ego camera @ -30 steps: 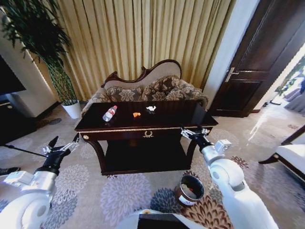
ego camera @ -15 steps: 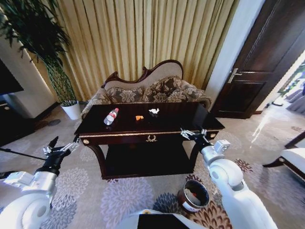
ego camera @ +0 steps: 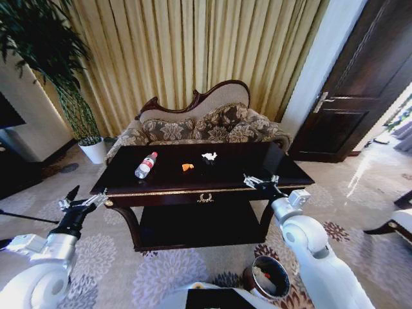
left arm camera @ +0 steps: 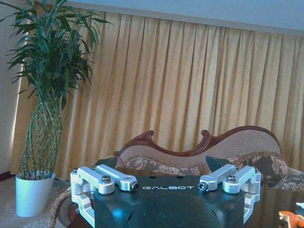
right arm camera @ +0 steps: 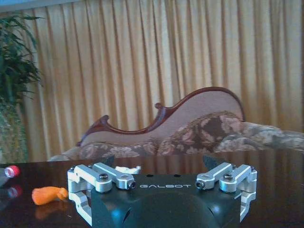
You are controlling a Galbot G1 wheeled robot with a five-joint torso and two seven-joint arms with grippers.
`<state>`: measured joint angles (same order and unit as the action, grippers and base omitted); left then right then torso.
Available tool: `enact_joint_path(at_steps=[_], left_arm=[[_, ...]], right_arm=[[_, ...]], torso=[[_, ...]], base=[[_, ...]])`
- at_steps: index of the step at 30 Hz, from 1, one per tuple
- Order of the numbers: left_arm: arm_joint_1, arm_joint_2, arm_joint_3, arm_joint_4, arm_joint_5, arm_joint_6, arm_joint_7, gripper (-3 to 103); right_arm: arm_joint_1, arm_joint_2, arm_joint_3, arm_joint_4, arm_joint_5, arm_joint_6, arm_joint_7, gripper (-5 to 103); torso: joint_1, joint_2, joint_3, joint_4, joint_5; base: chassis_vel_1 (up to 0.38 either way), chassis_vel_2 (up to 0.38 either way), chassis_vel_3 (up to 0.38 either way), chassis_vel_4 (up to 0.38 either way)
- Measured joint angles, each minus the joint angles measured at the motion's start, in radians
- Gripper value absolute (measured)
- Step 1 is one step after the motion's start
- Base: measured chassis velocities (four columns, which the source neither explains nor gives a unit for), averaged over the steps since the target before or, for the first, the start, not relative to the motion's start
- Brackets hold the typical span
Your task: Move to the front of the table and place the trash on the table into the trash bin.
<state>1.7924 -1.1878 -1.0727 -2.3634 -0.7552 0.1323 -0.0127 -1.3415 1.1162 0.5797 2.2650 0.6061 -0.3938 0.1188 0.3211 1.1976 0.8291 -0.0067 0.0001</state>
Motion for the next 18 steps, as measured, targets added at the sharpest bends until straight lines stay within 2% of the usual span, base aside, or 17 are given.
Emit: enact_joint_path(at_steps=[3, 10, 14, 15, 18], left_arm=[[0.005, -0.001, -0.006, -0.004, 0.003, -0.004, -0.005, 100], [0.026, -0.013, -0.016, -0.005, 0.021, -0.018, -0.010, 100], [0.047, -0.051, -0.030, -0.016, 0.044, -0.021, -0.012, 100], [0.047, -0.051, -0.030, -0.016, 0.044, -0.021, -0.012, 100], [0.059, -0.094, -0.026, -0.030, 0.076, -0.021, -0.017, 100]], right_arm=[[0.049, -0.034, -0.021, 0.013, 0.067, -0.044, 0.000, 100], [0.173, -0.096, -0.084, -0.064, 0.142, -0.090, 0.000, 100], [0.332, -0.133, -0.172, -0.168, 0.190, -0.103, 0.000, 100], [0.332, -0.133, -0.172, -0.168, 0.190, -0.103, 0.000, 100], [0.458, -0.133, -0.258, -0.266, 0.207, -0.108, 0.000, 100]], torso=[[0.000, 0.000, 0.000, 0.0000, -0.0002], [-0.001, 0.001, 0.000, 0.0001, 0.0001], [0.000, 0.000, 0.000, 0.0002, 0.0000], [0.000, 0.000, 0.000, 0.0002, 0.0000], [0.000, 0.000, 0.000, 0.0003, -0.0001]], base=[[0.000, 0.000, 0.000, 0.000], [0.000, 0.000, 0.000, 0.000], [0.000, 0.000, 0.000, 0.000], [0.000, 0.000, 0.000, 0.000], [0.000, 0.000, 0.000, 0.000]])
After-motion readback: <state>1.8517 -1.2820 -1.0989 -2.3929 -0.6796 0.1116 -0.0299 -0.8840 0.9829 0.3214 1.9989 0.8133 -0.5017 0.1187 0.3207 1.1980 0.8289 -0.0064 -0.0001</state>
